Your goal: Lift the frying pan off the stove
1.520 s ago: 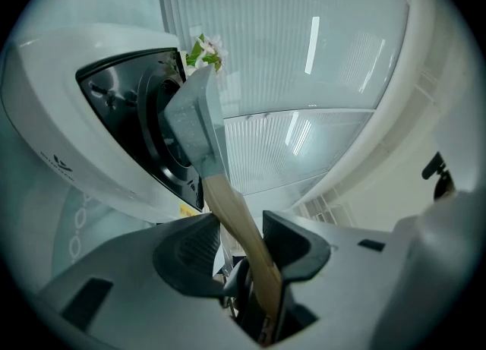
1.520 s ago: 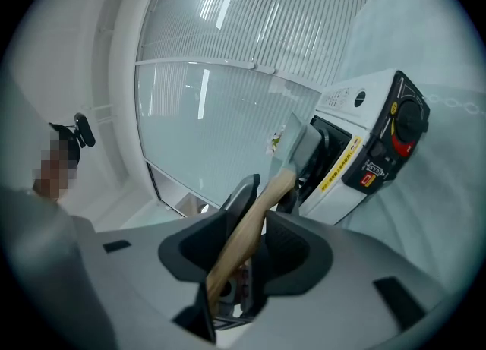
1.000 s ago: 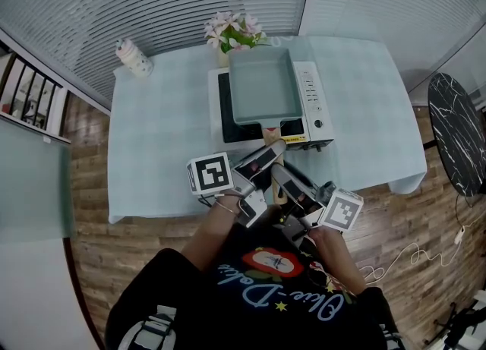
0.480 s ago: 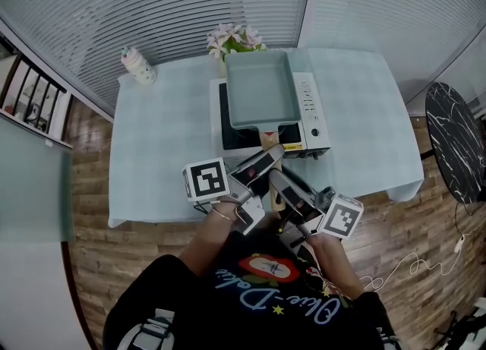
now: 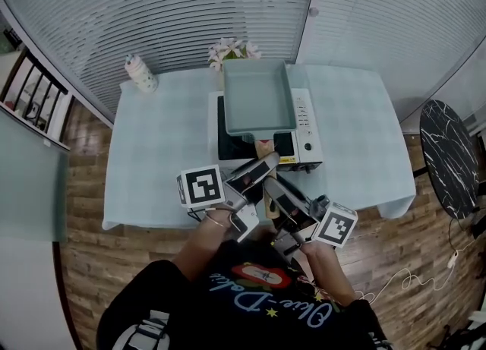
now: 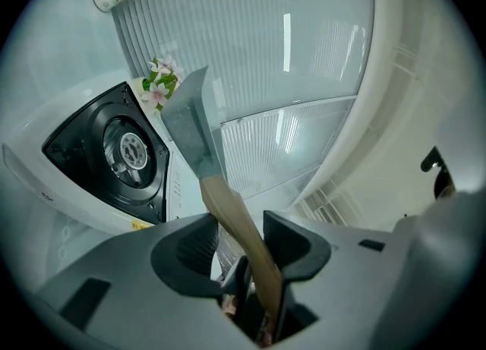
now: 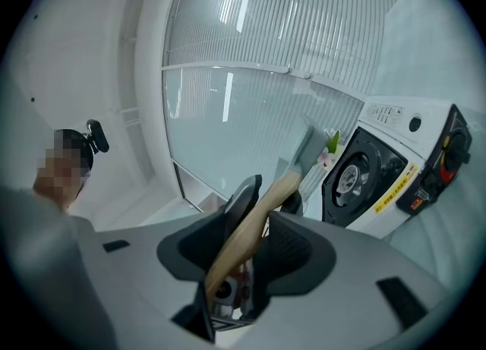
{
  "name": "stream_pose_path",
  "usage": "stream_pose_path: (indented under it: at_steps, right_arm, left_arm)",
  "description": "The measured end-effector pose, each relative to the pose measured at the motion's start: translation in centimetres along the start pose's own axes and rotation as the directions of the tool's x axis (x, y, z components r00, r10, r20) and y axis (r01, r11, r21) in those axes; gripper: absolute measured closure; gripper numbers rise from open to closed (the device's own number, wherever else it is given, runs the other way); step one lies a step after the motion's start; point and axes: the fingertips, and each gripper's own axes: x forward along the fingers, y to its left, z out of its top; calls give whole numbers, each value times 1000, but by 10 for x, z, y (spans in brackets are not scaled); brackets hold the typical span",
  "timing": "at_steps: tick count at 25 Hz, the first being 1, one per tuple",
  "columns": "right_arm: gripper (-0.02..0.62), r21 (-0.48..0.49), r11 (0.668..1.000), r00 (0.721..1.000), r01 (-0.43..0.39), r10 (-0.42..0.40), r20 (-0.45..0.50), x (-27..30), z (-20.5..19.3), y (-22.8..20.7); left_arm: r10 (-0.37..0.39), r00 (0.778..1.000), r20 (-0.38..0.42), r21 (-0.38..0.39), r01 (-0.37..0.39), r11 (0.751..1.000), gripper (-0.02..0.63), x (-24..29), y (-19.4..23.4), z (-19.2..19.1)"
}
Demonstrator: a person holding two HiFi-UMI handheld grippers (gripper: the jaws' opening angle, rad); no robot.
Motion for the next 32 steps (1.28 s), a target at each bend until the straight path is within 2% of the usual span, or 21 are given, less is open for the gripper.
stream_pose_path:
  at_steps: [11, 32]
  right_arm:
    - [426, -21, 999, 999, -37, 37, -11, 0, 3, 11]
    - [426, -30, 998, 999, -47, 47, -7, -3, 3, 15]
  left_arm:
    - [-12, 1000, 22, 42, 11, 999, 436, -2, -13, 3]
    - [-21, 1000, 22, 52, 20, 998, 434, -2, -18, 1]
